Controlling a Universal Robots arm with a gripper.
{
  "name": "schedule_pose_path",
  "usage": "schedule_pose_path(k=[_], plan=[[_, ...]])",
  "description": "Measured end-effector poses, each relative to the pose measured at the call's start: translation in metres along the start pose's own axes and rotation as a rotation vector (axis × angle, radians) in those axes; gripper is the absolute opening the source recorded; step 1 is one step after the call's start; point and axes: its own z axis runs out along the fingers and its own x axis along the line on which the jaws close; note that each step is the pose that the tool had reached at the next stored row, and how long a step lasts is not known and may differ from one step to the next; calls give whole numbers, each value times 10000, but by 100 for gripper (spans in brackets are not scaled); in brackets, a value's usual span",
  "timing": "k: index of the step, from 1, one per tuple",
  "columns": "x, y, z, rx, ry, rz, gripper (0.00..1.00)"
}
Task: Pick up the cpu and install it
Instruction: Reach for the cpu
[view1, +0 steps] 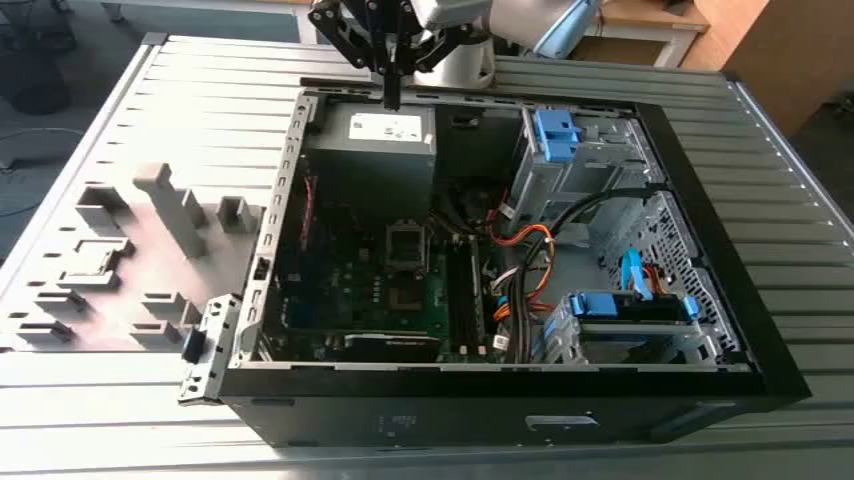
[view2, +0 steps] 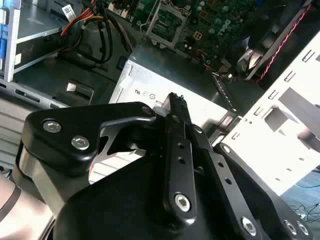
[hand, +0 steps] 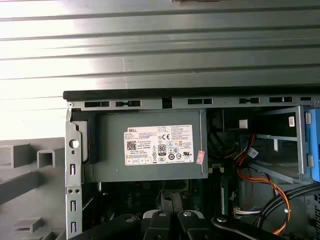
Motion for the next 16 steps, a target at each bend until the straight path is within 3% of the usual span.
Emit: schedule_pose_path(k=[9, 16], plan=[[2, 0, 0, 0, 0, 0, 11], [61, -5, -1, 0, 0, -1, 11]])
